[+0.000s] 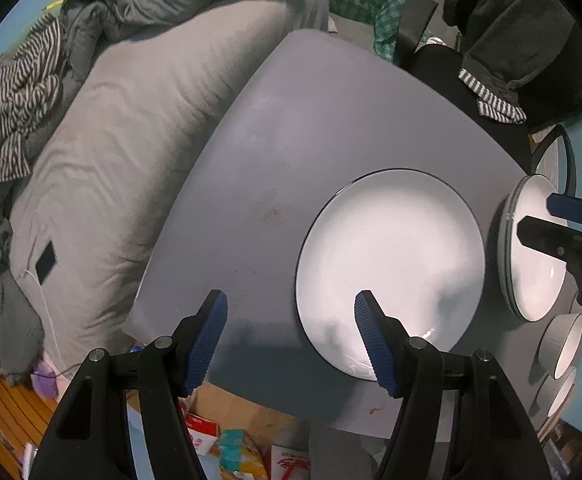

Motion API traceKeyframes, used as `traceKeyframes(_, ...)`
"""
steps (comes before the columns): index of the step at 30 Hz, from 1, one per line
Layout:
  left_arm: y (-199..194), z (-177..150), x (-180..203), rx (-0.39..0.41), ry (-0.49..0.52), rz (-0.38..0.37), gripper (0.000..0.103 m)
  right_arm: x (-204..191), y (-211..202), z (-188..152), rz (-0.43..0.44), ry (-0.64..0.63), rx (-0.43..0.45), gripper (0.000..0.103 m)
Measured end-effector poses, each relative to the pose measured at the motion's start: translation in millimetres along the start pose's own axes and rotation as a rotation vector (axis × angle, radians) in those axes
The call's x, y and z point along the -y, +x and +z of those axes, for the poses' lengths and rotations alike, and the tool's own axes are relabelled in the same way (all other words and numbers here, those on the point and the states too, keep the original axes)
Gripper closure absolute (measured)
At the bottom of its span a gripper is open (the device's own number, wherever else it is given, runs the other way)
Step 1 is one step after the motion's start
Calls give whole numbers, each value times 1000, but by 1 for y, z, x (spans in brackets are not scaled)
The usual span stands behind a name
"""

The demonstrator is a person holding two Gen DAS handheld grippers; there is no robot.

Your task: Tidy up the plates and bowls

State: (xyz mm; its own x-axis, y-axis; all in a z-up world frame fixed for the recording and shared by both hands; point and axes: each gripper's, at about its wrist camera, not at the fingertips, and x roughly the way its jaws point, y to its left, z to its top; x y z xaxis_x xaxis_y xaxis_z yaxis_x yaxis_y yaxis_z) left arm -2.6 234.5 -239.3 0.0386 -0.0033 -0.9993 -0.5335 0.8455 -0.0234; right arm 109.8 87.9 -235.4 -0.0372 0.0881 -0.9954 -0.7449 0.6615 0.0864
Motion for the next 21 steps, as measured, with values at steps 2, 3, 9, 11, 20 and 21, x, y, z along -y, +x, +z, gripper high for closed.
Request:
traceKeyframes(2,6,1,-3,-8,-10,-10,36,-1,10,4,9,8,-13,37)
traceKeyframes(3,11,1,-5,-17,-19,-12,36,0,15,5,14,12,-19,37)
traceKeyframes(9,29,1,-15,-43,-61,-51,36,4,36,10,75,51,-22,37)
traceKeyframes(11,35,2,-19,-54,-69,-67,36,3,41,10,94,57,-27,37)
traceKeyframes(20,50,2,-24,-63,-104,-108,36,-1,62,8,97,58,-58,37)
traceKeyframes(21,51,1,-24,-65,-105,-113,36,-2,64,8,99,60,-63,37)
